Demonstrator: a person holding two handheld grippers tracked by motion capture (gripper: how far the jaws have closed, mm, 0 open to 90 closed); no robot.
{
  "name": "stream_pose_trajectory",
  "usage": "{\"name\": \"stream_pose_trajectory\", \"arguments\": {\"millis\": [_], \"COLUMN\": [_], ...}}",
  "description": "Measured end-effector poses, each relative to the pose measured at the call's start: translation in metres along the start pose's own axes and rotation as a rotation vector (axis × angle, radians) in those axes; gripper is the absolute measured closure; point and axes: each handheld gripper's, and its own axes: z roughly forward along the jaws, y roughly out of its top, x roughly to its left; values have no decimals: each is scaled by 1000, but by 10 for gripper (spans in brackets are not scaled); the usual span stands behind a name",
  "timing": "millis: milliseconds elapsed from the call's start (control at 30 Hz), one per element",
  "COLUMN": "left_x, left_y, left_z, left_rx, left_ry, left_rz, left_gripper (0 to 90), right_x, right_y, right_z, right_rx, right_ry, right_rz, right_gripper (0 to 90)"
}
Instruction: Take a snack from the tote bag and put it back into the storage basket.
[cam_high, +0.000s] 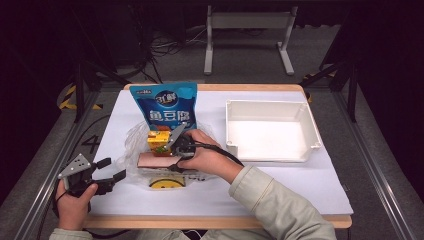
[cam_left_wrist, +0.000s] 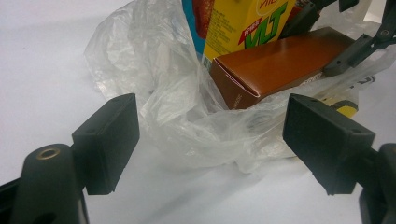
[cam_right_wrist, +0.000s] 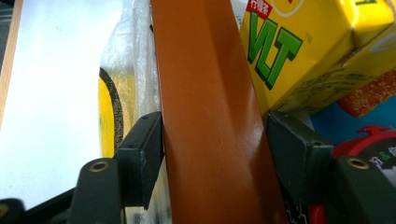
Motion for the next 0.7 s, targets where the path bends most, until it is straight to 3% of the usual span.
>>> {"name": "stream_pose_trajectory", "arguments": {"millis": [200,500,700], "left_x": [1,0,1], "left_y": [0,0,0], "left_z": [0,1,1], "left_rx": [0,3,9], "left_ry": [-4,-4,-11], "left_rz": [3,-3,-1], "left_gripper": [193,191,190], "right_x": [2,6,9], "right_y": [3,4,7], "right_z": [2,10,14], "right_rx": [44,100,150], "right_ry": [10,14,15], "right_rz": [-26,-25,-60], "right_gripper": [387,383,373]}}
